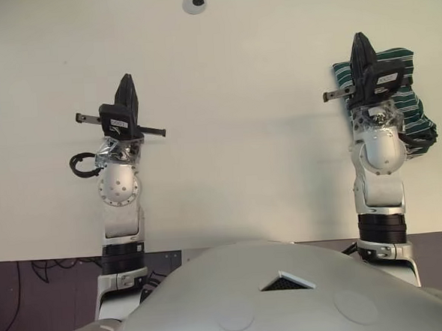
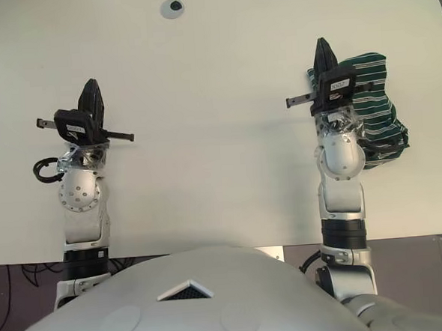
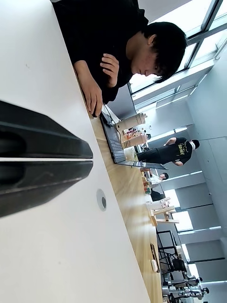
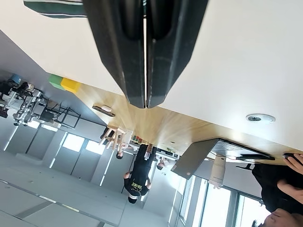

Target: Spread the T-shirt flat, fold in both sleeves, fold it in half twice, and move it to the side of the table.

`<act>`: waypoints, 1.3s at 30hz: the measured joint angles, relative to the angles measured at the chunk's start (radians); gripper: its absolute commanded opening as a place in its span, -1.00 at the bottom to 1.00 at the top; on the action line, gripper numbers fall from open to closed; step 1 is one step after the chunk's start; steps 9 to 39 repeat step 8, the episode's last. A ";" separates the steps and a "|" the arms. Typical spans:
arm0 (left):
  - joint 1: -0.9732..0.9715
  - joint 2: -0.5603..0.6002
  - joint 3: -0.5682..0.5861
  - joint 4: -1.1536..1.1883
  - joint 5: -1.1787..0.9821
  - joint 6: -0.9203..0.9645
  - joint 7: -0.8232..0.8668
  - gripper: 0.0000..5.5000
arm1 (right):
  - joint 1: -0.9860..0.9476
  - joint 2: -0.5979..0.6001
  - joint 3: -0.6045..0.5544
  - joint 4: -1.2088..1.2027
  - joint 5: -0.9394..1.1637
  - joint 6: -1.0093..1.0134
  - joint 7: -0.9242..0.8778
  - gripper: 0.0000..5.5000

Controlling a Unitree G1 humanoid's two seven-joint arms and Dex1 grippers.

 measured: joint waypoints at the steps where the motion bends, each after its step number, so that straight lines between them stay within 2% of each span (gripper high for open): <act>1: -0.006 0.000 0.001 0.027 0.000 -0.004 0.000 -1.00 | -0.007 0.000 -0.011 0.029 0.000 -0.003 -0.005 -0.99; 8: -0.029 0.009 0.029 0.104 -0.044 0.012 -0.013 -1.00 | -0.028 0.000 -0.060 0.106 0.010 0.016 -0.006 -0.99; 39: -0.029 0.009 0.029 0.104 -0.044 0.012 -0.013 -1.00 | -0.028 0.000 -0.060 0.106 0.010 0.016 -0.006 -0.99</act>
